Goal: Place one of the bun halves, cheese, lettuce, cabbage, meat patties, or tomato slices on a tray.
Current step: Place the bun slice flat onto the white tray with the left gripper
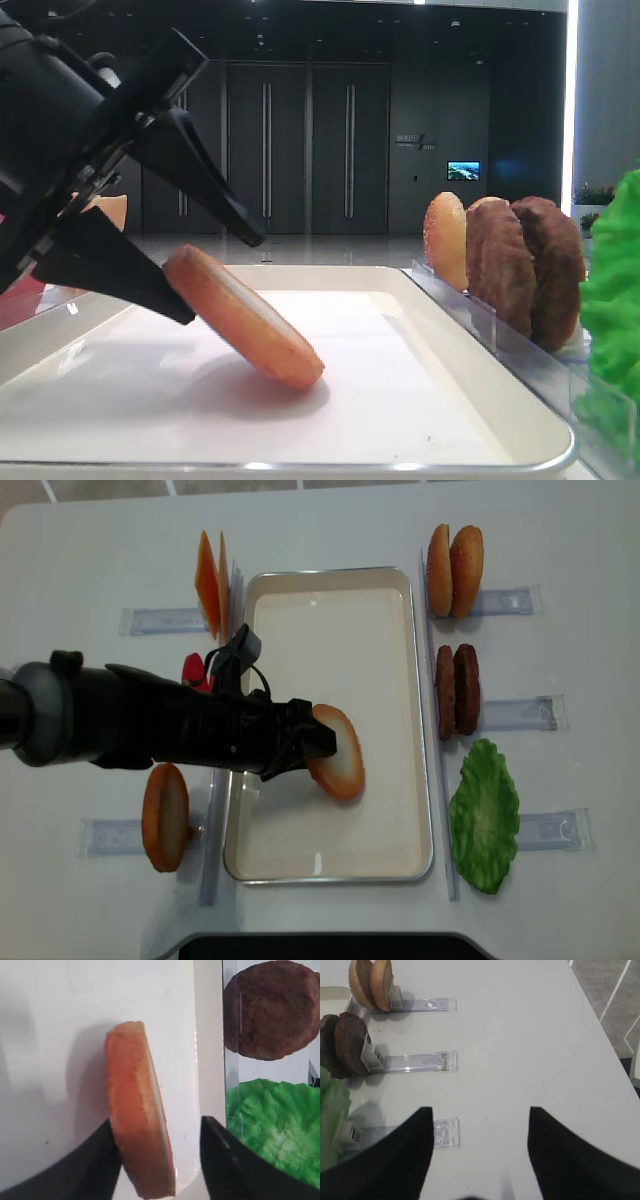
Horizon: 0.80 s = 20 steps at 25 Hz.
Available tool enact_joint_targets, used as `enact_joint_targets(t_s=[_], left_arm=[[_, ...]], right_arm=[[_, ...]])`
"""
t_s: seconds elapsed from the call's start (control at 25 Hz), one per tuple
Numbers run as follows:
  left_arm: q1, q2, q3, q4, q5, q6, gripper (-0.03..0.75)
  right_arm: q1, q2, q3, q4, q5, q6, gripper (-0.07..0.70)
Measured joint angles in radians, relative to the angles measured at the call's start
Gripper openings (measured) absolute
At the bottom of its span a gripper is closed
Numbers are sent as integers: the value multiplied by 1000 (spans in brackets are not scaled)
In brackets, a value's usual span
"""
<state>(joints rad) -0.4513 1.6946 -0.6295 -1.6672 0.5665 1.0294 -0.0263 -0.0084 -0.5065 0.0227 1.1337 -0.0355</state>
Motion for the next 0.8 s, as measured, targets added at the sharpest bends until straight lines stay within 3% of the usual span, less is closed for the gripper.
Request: enact_joint_targets(t_s=[0.04,0.08,0.2,0.64,0.8], left_arm=[[0,0,0,11,-1,-23,443],[0,0,0,21,-2,-37,484],[0,0,-1,79,-4,-105,546],[0,-71,-2,346,-35,-400,566],[0,-129,-2,391,-38,-458,566]], right_arm=[[0,0,0,0,0,0,399],[0,0,0,0,0,0,399],[0,0,0,0,0,0,399],[0,0,0,0,0,0,399],[0,0,0,0,0,0,399]])
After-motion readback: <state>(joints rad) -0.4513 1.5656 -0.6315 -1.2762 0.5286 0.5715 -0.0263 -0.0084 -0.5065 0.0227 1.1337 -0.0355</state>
